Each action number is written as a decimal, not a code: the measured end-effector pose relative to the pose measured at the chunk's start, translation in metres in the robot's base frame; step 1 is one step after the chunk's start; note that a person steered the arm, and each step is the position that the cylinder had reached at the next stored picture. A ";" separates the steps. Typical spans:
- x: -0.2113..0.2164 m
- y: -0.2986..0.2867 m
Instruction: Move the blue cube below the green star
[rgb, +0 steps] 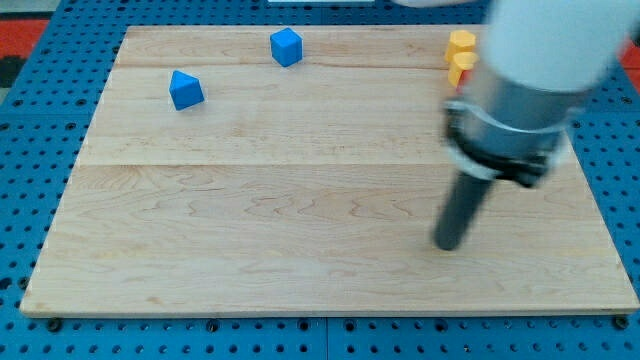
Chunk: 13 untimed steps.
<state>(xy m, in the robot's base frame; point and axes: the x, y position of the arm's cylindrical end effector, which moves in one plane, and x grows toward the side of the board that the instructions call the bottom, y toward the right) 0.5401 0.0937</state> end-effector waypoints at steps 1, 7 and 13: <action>-0.004 -0.027; -0.176 -0.342; -0.277 -0.225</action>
<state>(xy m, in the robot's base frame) 0.2632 -0.1315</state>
